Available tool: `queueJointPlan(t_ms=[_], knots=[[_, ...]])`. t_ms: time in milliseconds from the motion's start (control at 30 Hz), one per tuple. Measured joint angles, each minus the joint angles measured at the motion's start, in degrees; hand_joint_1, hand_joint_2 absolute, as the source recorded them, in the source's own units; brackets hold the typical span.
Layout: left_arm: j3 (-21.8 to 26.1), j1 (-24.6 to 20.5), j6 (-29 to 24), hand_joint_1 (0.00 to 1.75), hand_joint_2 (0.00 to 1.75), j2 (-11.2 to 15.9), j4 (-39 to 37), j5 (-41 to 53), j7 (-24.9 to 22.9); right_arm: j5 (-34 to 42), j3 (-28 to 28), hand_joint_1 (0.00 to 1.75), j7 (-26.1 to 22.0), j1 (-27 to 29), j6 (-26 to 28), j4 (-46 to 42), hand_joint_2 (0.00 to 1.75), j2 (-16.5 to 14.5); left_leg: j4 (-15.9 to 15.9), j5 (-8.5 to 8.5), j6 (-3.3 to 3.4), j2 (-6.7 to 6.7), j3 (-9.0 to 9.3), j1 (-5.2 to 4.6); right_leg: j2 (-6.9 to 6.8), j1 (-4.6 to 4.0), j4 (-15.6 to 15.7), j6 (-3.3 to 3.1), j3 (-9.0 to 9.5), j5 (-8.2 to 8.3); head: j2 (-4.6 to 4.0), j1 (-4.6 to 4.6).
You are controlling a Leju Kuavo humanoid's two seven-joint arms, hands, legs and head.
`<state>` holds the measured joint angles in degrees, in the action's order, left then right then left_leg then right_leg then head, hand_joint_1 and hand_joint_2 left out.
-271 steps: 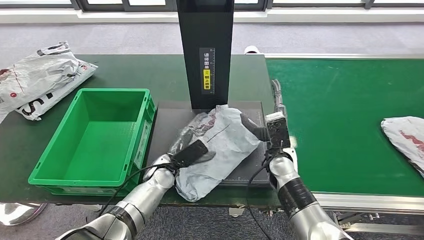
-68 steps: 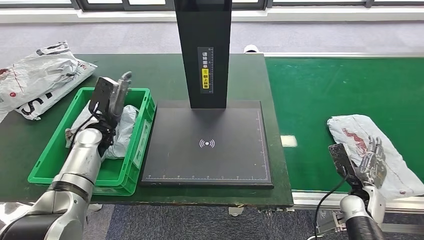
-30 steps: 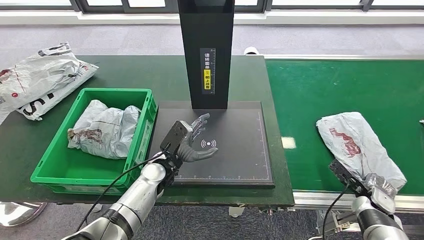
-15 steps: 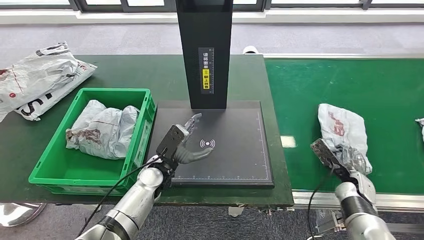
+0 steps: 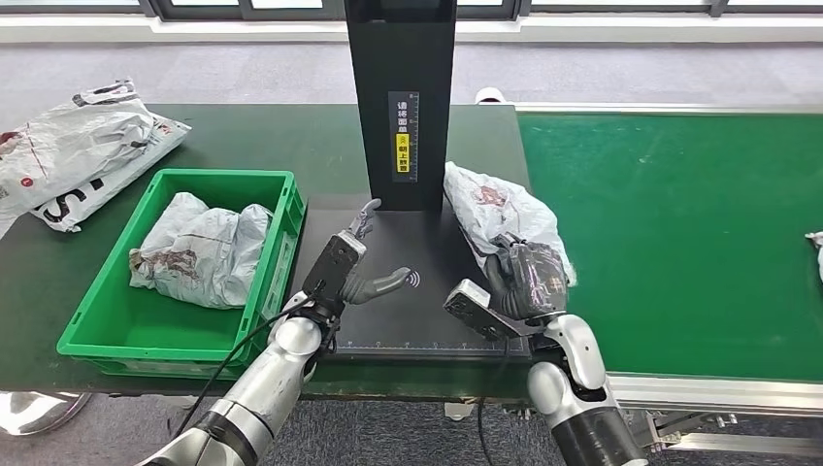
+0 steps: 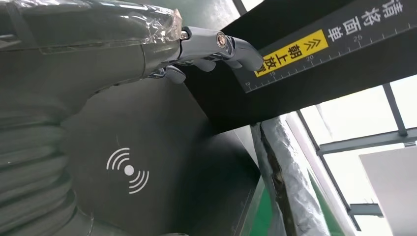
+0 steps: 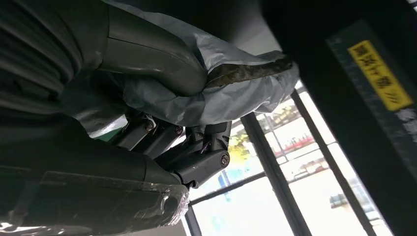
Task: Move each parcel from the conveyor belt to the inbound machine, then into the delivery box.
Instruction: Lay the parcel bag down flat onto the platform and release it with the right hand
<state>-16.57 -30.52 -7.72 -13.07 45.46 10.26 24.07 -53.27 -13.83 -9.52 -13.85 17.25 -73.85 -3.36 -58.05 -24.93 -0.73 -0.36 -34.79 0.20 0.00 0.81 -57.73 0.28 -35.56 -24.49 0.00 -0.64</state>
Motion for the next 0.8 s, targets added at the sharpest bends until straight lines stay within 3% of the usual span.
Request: queueJointPlan(t_ms=[133, 300, 333, 433, 467, 633, 800], knots=[[0.0, -0.6, 0.2, 0.00, 1.75, -0.3, -0.7, 0.0, 0.0, 0.3, -3.5, 1.75, -0.8, 0.8, -1.1, -3.6, 1.75, -0.2, 0.0, 0.00, 0.00, 0.04, -0.01, -0.03, 0.07, 0.03, 0.0, 0.02, 0.00, 0.04, 0.00, 0.01], [0.0, -3.0, 1.5, 0.00, 1.75, -1.9, -3.1, -0.4, 0.6, 4.9, -11.4, 1.75, 0.3, 1.0, -8.5, -5.5, 1.75, -1.3, 0.0, 0.00, 0.00, 0.04, 0.00, -0.02, 0.09, 0.01, 0.0, 0.02, -0.01, 0.04, 0.00, 0.00], [0.0, -3.5, 1.7, 0.00, 1.75, -2.1, -3.8, -0.5, 0.9, 7.0, -13.1, 1.54, 0.0, 1.1, -9.6, -5.2, 1.75, -1.3, 0.0, 0.00, 0.00, 0.04, 0.00, -0.02, 0.09, 0.00, 0.0, 0.01, -0.01, 0.03, 0.00, 0.00], [0.0, -4.6, 2.0, 0.00, 1.75, -2.5, -5.6, -1.1, 1.8, 13.6, -18.2, 0.24, -1.4, 1.2, -12.5, -3.2, 1.75, -1.1, 0.0, -0.02, -0.03, 0.07, 0.02, -0.01, 0.12, -0.02, 0.0, -0.02, -0.03, 0.02, 0.00, 0.00], [-0.1, -4.8, 2.1, 0.00, 1.75, -2.6, -6.0, -1.4, 1.9, 15.5, -19.8, 0.00, -1.6, 1.1, -13.6, -2.2, 1.75, -1.0, 0.0, -0.03, -0.04, 0.08, 0.03, 0.00, 0.13, -0.02, 0.0, -0.02, -0.03, 0.02, 0.00, 0.00], [-0.3, -5.1, 2.3, 0.00, 1.75, -2.7, -6.6, -2.5, 2.1, 19.9, -24.9, 0.00, -1.0, 0.3, -15.7, 1.5, 1.75, 0.1, 0.0, -0.03, -0.05, 0.07, 0.01, 0.00, 0.13, -0.01, 0.0, -0.02, -0.02, 0.01, 0.00, -0.01], [-0.4, -5.3, 2.3, 0.00, 1.75, -2.7, -6.6, -2.7, 2.1, 20.7, -26.5, 0.00, -0.6, -0.1, -15.9, 2.9, 1.75, 0.9, 0.0, -0.03, -0.04, 0.07, 0.01, -0.01, 0.12, 0.00, 0.0, -0.01, -0.02, 0.02, 0.00, -0.01]])
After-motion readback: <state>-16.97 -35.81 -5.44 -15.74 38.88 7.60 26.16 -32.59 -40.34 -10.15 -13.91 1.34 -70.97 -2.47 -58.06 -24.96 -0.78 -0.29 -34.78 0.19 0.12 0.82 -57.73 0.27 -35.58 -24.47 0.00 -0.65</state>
